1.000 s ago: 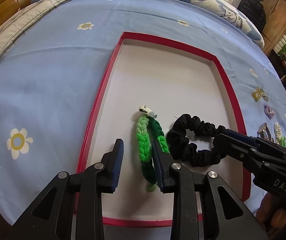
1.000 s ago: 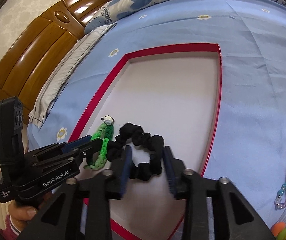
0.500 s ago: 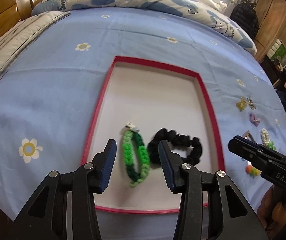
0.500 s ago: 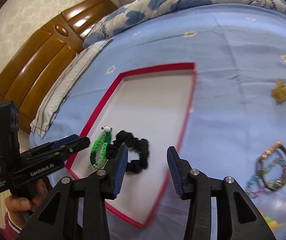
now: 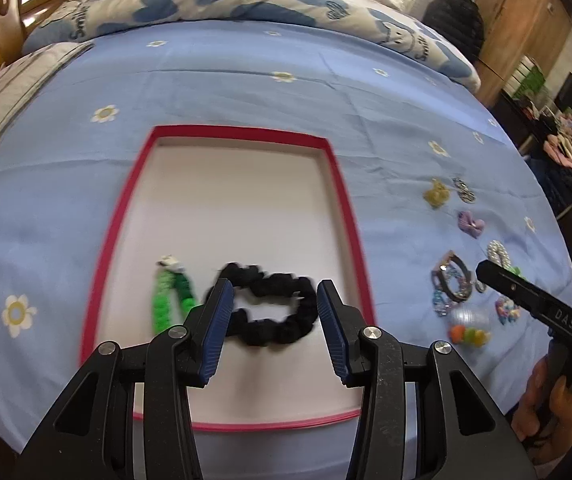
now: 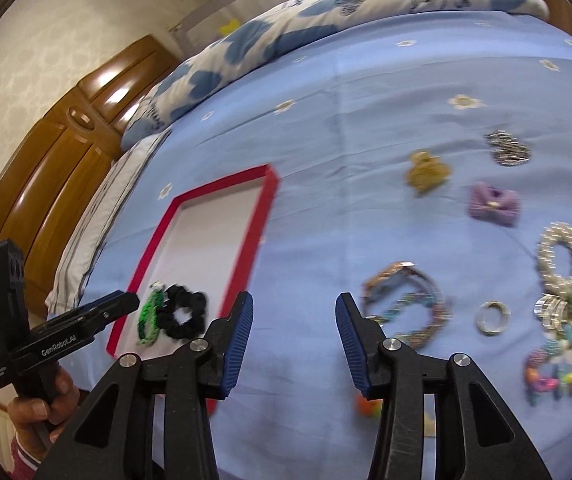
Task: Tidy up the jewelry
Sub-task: 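Move both tools back toward the yellow claw and lilac bow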
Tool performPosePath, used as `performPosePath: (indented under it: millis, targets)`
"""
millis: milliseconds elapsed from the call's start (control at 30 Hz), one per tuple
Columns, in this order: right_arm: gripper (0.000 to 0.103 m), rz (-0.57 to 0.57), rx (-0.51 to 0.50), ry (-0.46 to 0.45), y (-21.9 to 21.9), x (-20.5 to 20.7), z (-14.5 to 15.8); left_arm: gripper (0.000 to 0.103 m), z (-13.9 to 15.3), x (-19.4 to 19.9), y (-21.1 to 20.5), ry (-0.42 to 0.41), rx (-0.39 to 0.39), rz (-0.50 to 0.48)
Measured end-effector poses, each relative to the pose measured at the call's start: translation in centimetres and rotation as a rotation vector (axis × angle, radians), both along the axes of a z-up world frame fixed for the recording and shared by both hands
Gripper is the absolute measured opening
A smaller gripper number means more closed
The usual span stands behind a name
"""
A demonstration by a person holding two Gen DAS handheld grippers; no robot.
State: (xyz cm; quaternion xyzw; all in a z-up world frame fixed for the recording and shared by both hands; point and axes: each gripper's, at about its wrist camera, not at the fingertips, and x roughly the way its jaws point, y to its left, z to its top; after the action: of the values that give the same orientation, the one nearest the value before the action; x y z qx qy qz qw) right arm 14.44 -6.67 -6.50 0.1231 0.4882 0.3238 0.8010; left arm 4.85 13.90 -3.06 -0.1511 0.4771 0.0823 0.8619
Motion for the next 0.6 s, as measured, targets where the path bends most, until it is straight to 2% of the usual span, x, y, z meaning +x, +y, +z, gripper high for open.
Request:
performPosePath:
  millis: [133, 333, 433, 600]
  targets:
    - [0.047, -0.053, -0.007, 0.000, -2.5, 0.8, -0.2, 0.049, 0.2, 1.3, -1.9, -0.007, -0.009, -0.043]
    - [0.049, -0.122, -0.024, 0.003, -5.8, 2.2, -0.8, 0.049, 0.7, 3.8, -4.7, -0.015, -0.001, -0.109]
    - [0.051, -0.146, -0.039, 0.002, -7.2, 3.1, -1.2, 0.055, 0.7, 5.3, -5.8, -0.012, -0.005, -0.145]
    - [0.051, -0.172, -0.063, 0.004, -8.7, 5.0, -1.9, 0.055, 0.3, 8.4, -7.9, 0.001, -0.001, -0.208]
